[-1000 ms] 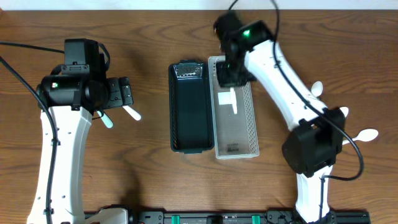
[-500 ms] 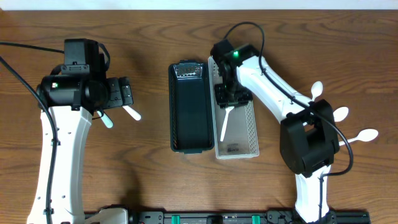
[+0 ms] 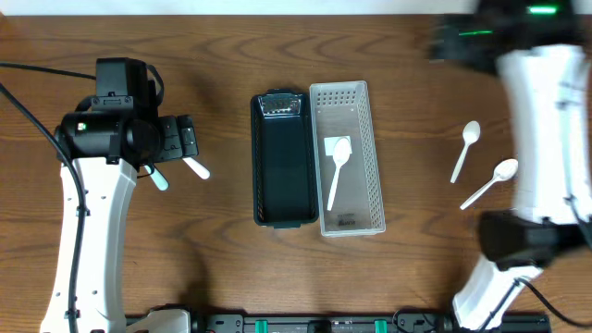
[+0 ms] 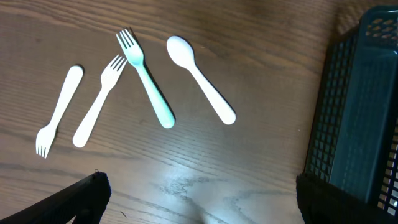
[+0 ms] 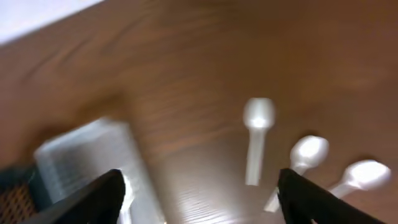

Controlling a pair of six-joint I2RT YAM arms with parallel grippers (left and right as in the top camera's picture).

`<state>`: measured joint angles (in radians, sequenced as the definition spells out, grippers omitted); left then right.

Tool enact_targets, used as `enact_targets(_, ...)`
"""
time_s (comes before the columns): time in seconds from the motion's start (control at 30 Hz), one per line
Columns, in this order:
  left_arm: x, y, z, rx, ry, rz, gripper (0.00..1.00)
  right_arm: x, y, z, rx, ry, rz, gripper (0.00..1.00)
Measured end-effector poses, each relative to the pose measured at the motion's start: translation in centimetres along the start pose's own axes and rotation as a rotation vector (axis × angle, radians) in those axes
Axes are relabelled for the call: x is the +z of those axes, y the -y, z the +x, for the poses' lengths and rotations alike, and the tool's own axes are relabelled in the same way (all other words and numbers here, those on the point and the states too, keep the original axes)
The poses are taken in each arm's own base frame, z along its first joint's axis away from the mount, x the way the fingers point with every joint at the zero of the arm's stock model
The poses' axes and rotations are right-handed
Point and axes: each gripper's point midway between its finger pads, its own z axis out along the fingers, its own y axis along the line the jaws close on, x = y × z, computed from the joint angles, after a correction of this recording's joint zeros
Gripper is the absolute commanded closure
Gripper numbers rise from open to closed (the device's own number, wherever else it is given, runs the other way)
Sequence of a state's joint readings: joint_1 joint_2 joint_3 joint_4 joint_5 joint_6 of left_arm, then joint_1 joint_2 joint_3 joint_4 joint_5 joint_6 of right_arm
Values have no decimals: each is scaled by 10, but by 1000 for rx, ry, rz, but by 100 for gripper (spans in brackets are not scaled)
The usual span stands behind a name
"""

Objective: Pack container
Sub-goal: 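Move the right gripper back to the next white spoon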

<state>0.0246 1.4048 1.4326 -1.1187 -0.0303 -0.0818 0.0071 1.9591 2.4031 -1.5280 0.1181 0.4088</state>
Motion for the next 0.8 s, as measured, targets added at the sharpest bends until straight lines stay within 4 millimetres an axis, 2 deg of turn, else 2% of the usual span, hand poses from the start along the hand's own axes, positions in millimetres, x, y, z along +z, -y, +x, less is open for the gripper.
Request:
enact_targets(0.07, 0, 0, 0, 0, 0, 0, 2, 5, 41, -10, 91, -2, 53, 13)
enact_targets(0.13, 0, 0, 0, 0, 0, 0, 2, 23, 67, -8, 137, -45, 96, 11)
enact_targets(0.27, 0, 0, 0, 0, 0, 0, 2, 77, 93, 13, 148, -175, 149, 11)
enact_targets(0.3, 0, 0, 0, 0, 0, 0, 2, 99, 98, 23, 140, -223, 158, 11)
enact_targets(0.4, 0, 0, 0, 0, 0, 0, 2, 143, 105, 53, 120, -333, 171, 10)
enact_targets(0.5, 0, 0, 0, 0, 0, 0, 2, 179, 108, 82, 102, -402, 170, 10)
enact_targets(0.63, 0, 0, 0, 0, 0, 0, 2, 207, 107, 106, 89, -430, 138, 10)
enact_targets(0.8, 0, 0, 0, 0, 0, 0, 2, 228, 106, 128, 84, -446, 109, 11)
